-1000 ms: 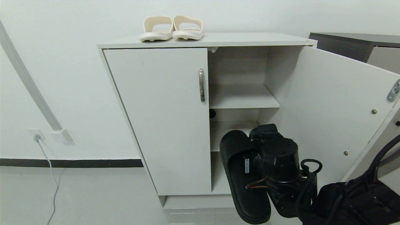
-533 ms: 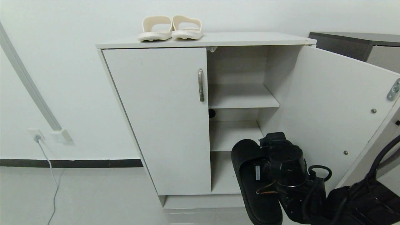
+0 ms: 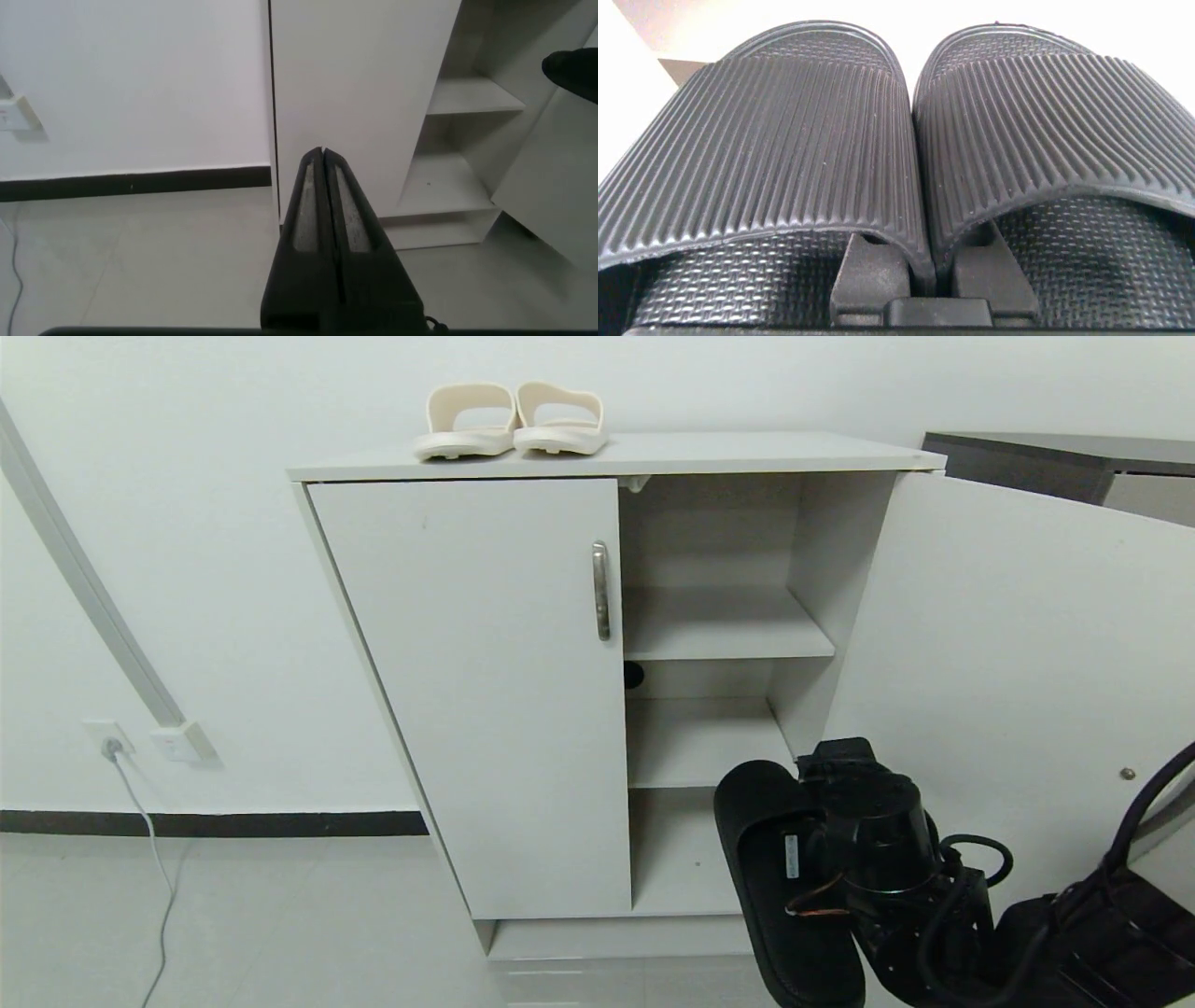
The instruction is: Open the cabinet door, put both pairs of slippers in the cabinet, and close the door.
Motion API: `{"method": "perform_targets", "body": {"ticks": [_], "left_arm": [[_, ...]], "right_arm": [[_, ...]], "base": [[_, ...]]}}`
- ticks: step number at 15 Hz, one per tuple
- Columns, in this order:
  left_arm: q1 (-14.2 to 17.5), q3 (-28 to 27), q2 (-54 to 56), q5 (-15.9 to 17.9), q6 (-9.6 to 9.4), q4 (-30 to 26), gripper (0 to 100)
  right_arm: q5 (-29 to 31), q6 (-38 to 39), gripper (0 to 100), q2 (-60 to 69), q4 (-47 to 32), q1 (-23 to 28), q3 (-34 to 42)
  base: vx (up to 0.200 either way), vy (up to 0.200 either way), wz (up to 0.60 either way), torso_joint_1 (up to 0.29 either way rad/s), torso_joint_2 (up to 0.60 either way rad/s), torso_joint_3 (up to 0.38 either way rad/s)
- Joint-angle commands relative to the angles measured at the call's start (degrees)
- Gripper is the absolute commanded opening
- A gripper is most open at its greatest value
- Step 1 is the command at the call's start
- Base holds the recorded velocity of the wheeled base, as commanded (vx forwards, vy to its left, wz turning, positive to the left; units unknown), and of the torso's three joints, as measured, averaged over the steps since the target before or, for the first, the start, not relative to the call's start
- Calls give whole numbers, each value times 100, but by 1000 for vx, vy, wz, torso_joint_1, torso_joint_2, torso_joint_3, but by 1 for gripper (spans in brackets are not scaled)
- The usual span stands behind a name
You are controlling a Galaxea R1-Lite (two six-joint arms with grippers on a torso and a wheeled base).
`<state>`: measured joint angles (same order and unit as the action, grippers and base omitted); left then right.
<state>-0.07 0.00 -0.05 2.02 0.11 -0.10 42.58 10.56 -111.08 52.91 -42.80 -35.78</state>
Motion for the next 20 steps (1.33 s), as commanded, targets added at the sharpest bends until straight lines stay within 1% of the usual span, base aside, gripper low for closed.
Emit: {"method": "perform_targets", "body": {"ticks": [1, 7, 9, 10, 11, 12, 13, 14, 15, 20], "left_arm": [[-1, 0, -13, 0, 7, 1, 0], [-1, 0, -13, -9, 7, 1, 0], [-1, 0, -4, -9, 7, 1, 0], [7, 0, -13, 0, 7, 1, 0], [-1, 0, -13, 0, 7, 1, 0], [-1, 0, -13, 0, 7, 1, 0], [-1, 0, -13, 0, 7, 1, 0], [-1, 0, -13, 0, 7, 1, 0], [-1, 0, -13, 0, 7, 1, 0], [-1, 0, -13, 0, 7, 1, 0]], "right_arm": [[-4, -1, 0, 7, 0, 35, 10], [-83, 17, 0, 43, 44, 17, 97], [-918, -45, 0, 306, 528, -440, 590], [-1112, -71, 0, 271, 607, -448, 502], [-1050, -89, 0, 122, 580, -352, 133], [-822, -80, 0, -124, 580, -167, -175], [-540, -45, 0, -362, 580, -79, -430], [-470, 25, 0, -493, 580, -70, -553], [-461, 43, 0, -537, 580, -79, -562], [-435, 52, 0, -546, 580, -97, -570]], "base": [[0, 0, 0, 0, 0, 0], [0, 0, 0, 0, 0, 0], [0, 0, 0, 0, 0, 0], [0, 0, 0, 0, 0, 0], [0, 0, 0, 0, 0, 0], [0, 0, 0, 0, 0, 0], [0, 0, 0, 0, 0, 0], [0, 0, 0, 0, 0, 0], [0, 0, 0, 0, 0, 0], [0, -200, 0, 3, 6, 1]]}}
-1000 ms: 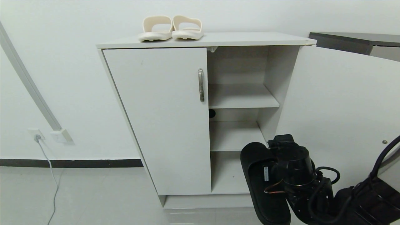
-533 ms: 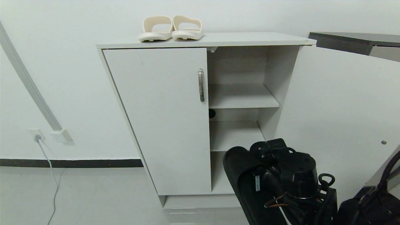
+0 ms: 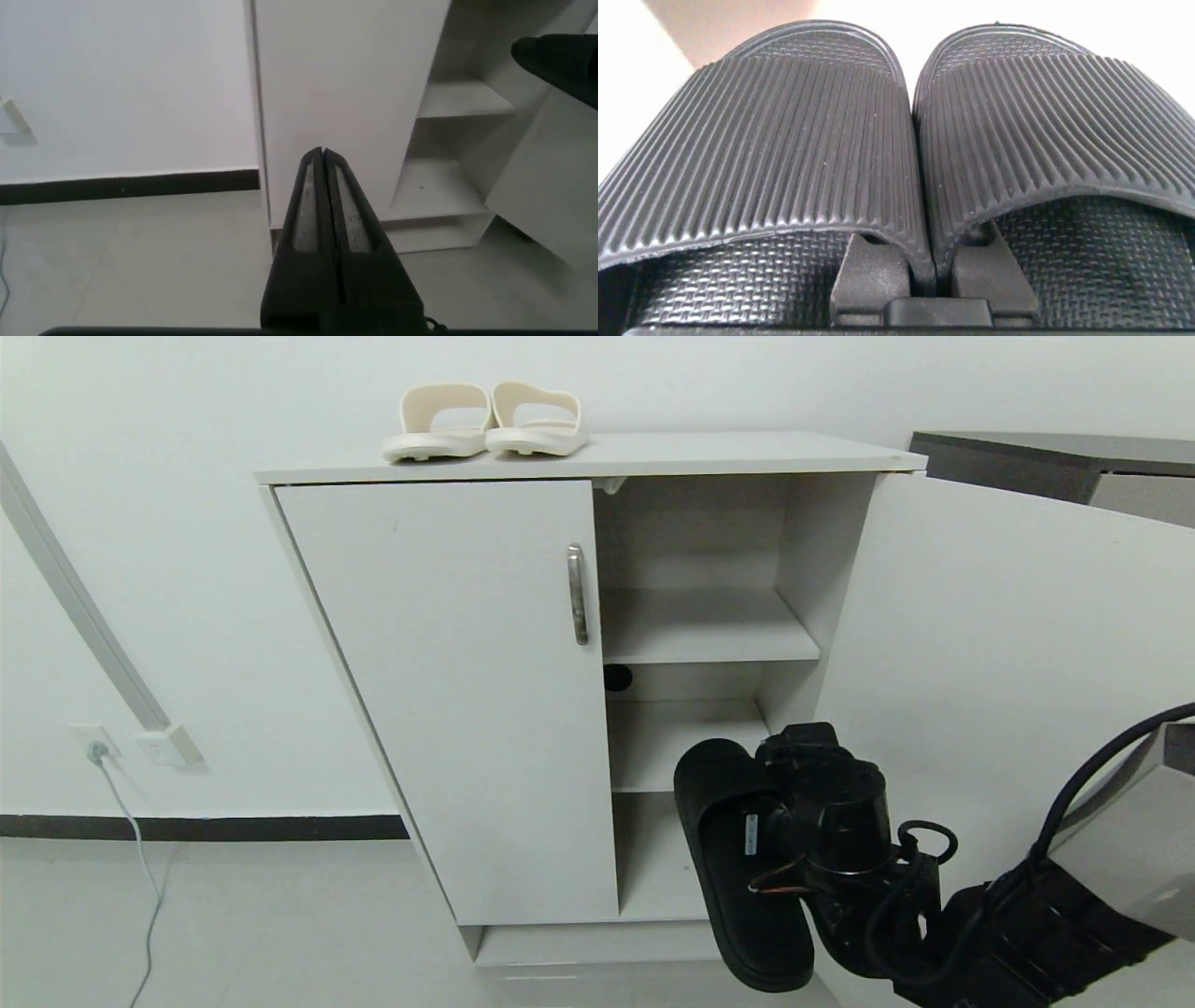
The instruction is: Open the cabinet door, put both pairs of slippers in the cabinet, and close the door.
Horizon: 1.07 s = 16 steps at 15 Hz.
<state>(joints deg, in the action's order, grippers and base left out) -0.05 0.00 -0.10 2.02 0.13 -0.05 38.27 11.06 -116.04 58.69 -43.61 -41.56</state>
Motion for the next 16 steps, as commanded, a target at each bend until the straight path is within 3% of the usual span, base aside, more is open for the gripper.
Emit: {"method": "perform_targets", "body": {"ticks": [1, 6, 14, 16], "left_arm": [[-4, 0, -8, 0, 4, -4, 0], [-4, -9, -8, 0, 4, -4, 0], [-4, 0, -8, 0, 4, -4, 0], [5, 0, -8, 0, -5, -4, 0]], "right_arm": [[5, 2, 0, -50, 3, -34, 7], [-56, -16, 0, -384, 3, -306, -318], [-56, 11, 0, -1773, -6, -157, -1917], [-56, 19, 0, -1913, -323, -157, -2208]], "base": [[0, -200, 0, 2, 7, 2], [0, 0, 0, 0, 0, 0], [0, 0, 0, 0, 0, 0], [0, 0, 0, 0, 0, 0]]}}
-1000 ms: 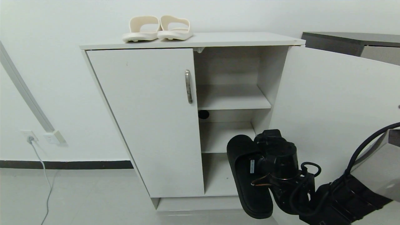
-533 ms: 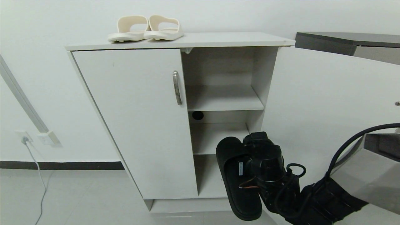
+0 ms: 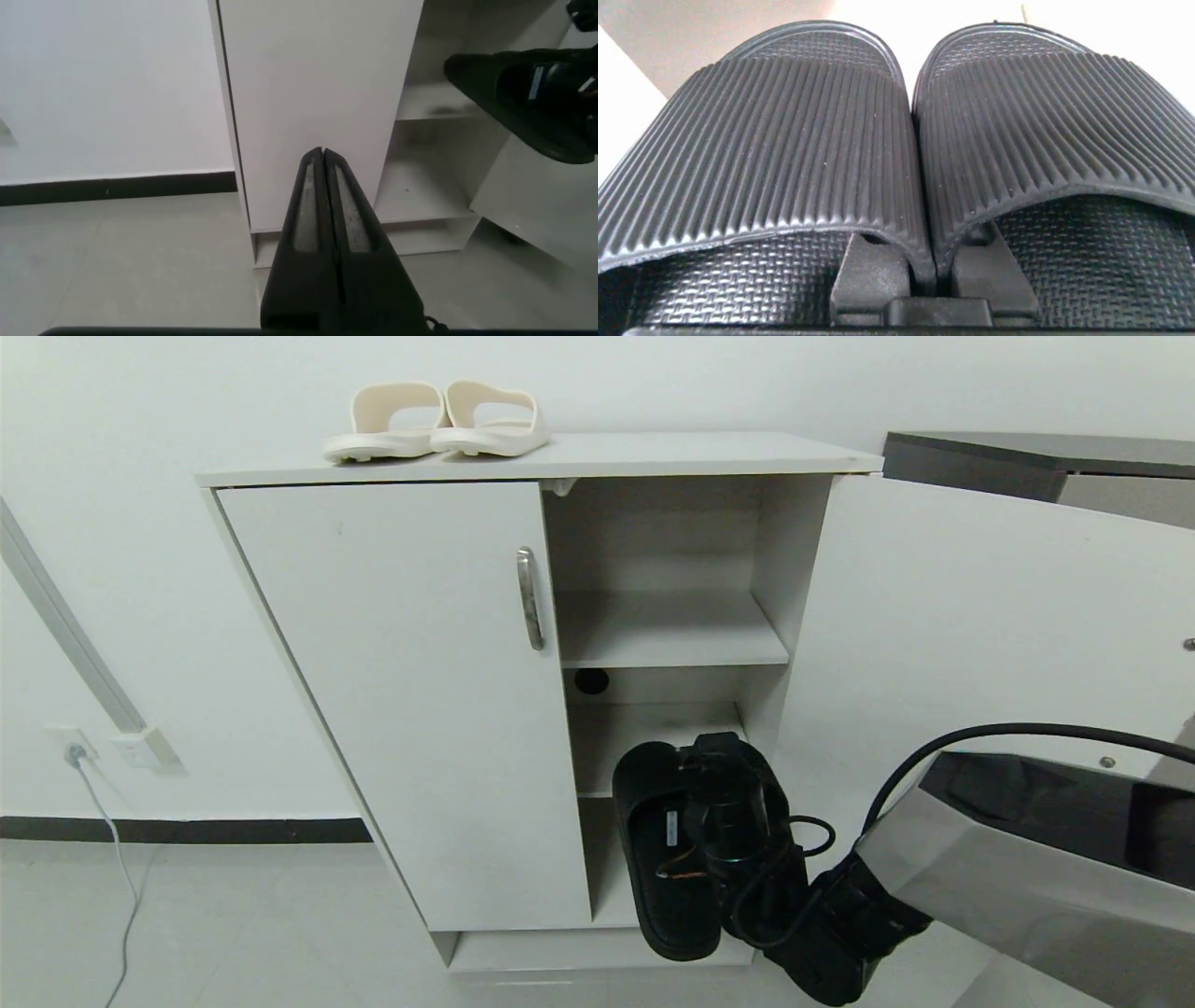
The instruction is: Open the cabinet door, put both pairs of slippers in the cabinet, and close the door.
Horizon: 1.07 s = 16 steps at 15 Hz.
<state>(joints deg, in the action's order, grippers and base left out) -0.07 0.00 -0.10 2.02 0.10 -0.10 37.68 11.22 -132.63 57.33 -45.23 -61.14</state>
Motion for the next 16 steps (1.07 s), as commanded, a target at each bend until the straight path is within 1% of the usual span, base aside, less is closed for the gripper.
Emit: {"method": "perform_targets", "body": {"ticks": [1, 4, 5, 8, 13, 15, 16], "left_arm": [[-1, 0, -8, 0, -1, 1, 0], [-1, 0, -8, 0, -1, 1, 0], [-1, -9, -8, 0, -1, 1, 0], [-1, 0, -8, 9, -1, 1, 0], [-1, 0, -8, 0, -1, 1, 0], [7, 0, 1, 0, -1, 1, 0], [-1, 0, -8, 0, 8, 1, 0]], "right_arm": [[2, 39, 0, -272, -363, 5, -355], [2, 566, 0, -325, -1453, 5, -1006], [2, 663, 0, -342, -1638, 5, -1111], [29, 671, 0, -395, -1673, 5, -1225], [99, 645, 0, -632, -1646, -4, -1331], [257, 601, 0, -755, -1453, -4, -1331], [284, 478, 0, -843, -1145, -4, -1322]], "base": [[0, 0, 0, 0, 0, 0], [0, 0, 0, 0, 0, 0], [0, 0, 0, 0, 0, 0], [0, 0, 0, 0, 0, -83], [0, 0, 0, 2, 3, -187], [0, 0, 0, 6, 4, -67], [0, 0, 0, 0, 0, 0]]}}
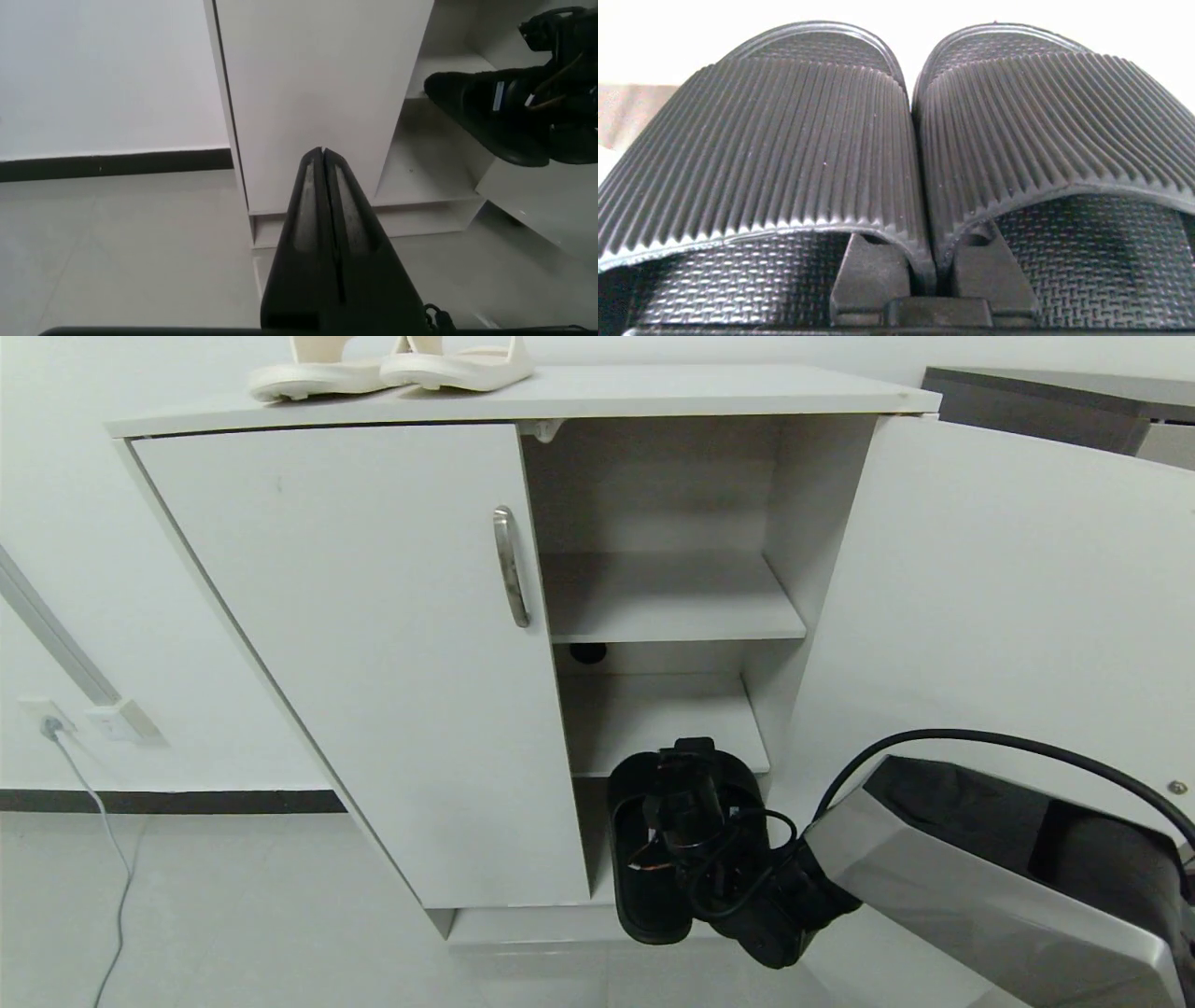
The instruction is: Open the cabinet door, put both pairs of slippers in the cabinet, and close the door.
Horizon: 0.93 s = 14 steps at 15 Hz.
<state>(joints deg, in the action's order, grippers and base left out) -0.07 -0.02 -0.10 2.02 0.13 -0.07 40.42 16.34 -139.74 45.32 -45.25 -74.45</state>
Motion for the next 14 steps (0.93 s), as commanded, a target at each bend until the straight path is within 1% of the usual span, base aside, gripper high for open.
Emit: {"method": "perform_targets", "body": {"ticks": [1, 3, 4, 12, 14], "left_arm": [[-1, 2, 1, -9, 4, -1, 0], [-1, 2, -8, -9, 4, -1, 0], [-1, 2, -8, -9, 4, -1, 0], [-1, 2, -8, -9, 4, -1, 0], [-1, -6, -8, -9, 4, -1, 0]], "right_arm": [[53, -192, 0, -247, 425, 8, 18], [124, -535, 0, -414, 1075, 16, 44], [124, -596, 0, -449, 1154, 25, 44], [141, -614, 0, -352, 1172, 25, 44], [194, -623, 0, -317, 1172, 25, 44]], "base": [[0, 0, 0, 0, 0, 0], [0, 0, 0, 0, 0, 0], [0, 0, 0, 0, 0, 0], [0, 0, 0, 0, 0, 0], [200, 0, 0, 2, 2, 0]]}}
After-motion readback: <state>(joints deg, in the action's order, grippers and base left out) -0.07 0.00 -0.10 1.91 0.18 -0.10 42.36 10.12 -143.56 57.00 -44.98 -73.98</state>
